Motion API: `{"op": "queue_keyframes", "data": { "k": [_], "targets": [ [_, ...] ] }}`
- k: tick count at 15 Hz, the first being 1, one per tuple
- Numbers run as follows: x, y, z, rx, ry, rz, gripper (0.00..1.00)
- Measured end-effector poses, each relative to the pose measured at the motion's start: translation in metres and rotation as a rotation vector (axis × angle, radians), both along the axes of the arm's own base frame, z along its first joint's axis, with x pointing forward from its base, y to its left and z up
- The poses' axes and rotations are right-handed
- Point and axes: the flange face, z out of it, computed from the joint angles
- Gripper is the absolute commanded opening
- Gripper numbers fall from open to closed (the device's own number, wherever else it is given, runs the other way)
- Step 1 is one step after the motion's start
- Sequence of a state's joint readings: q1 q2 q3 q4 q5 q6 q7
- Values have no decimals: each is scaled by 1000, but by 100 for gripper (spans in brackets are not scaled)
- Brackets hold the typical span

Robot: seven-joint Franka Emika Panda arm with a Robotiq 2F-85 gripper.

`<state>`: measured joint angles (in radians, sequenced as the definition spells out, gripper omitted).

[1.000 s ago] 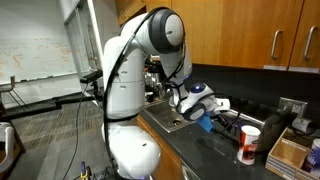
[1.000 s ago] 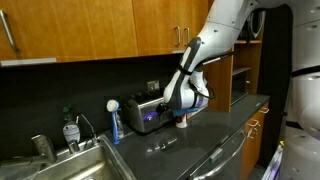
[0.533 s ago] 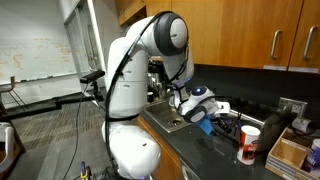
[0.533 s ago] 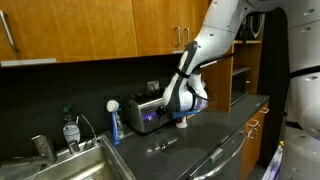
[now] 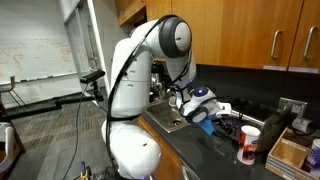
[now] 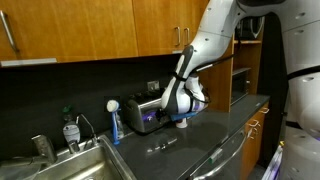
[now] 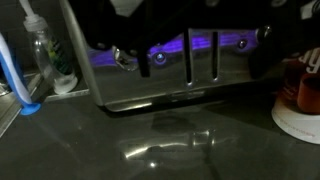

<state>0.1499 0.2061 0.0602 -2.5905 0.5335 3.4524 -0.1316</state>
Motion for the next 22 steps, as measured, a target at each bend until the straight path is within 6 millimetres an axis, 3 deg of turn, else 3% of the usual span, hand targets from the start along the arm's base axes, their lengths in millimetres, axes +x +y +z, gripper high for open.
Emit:
{"op": "queue_keyframes", "data": {
  "k": [6,15,22],
  "targets": [
    [18,-4,15,-12,-46,-3,100],
    [32,-13,15,-29,-60,-18,100],
    [37,-16,-5,-46,-29,-23,100]
  ]
}}
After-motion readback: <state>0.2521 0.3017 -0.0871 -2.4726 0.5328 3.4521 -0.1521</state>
